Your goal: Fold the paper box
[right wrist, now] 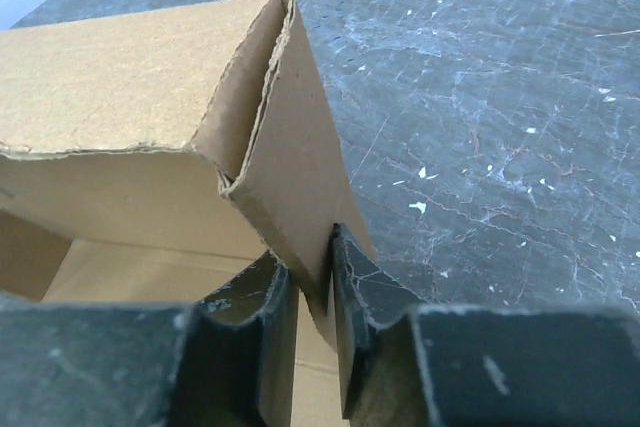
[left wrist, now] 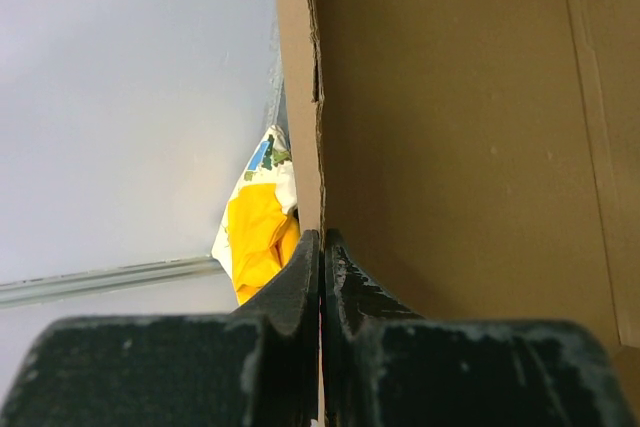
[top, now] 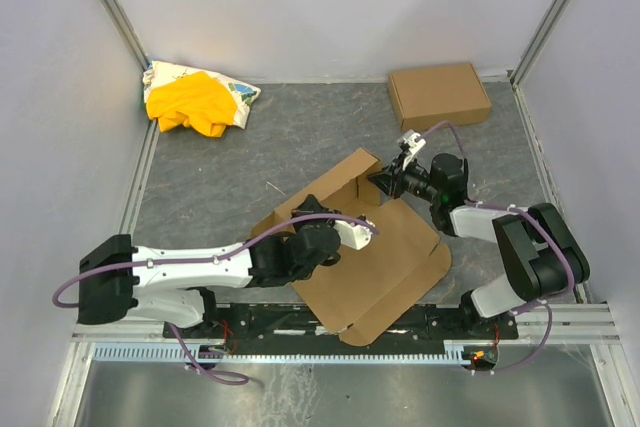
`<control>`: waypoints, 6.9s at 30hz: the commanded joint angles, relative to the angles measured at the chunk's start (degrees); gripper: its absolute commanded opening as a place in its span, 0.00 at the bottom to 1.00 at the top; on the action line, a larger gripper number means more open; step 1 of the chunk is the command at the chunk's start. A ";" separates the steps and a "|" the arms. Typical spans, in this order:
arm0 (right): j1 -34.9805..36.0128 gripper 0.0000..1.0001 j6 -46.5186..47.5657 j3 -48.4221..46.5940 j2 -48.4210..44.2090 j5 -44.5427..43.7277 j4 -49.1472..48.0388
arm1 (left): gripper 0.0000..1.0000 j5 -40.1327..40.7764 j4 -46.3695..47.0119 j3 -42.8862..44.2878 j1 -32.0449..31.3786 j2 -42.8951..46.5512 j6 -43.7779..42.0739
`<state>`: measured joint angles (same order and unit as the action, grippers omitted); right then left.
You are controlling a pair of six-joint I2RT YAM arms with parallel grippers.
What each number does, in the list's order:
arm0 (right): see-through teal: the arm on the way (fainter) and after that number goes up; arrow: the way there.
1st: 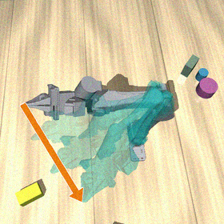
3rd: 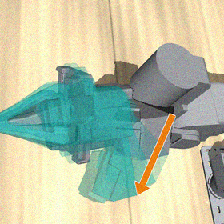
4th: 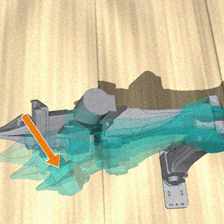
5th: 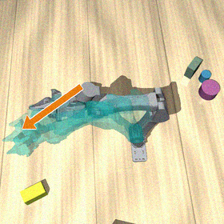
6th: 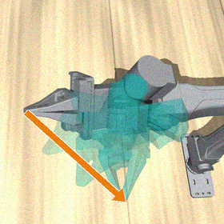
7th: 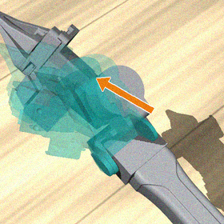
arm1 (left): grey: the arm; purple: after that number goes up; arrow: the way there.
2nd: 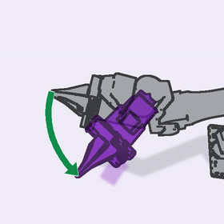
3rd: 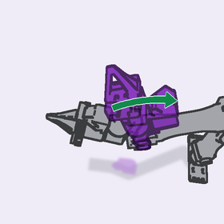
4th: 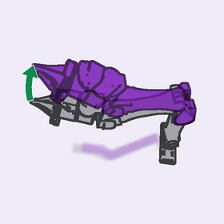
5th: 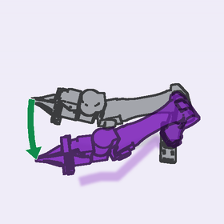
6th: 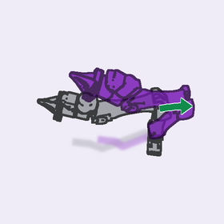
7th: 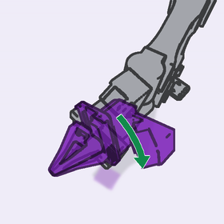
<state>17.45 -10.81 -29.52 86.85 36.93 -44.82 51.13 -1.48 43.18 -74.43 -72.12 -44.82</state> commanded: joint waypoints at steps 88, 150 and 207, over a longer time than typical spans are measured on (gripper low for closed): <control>16.85 0.65 0.45 -2.87 -26.39 -46.09 33.58 | 0.52 4.93 -7.20 4.67 -5.82 30.91 50.56; 9.06 0.02 -4.84 -5.53 -30.78 -64.04 48.71 | 0.69 -5.79 11.37 -5.63 13.92 28.77 53.91; 3.34 0.02 -5.93 -11.45 -21.21 -42.07 48.68 | 0.78 -52.81 56.58 -31.40 41.84 6.37 57.25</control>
<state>20.93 -15.42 -39.42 67.42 -7.20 5.67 -3.27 56.25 10.48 -31.66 -65.47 16.75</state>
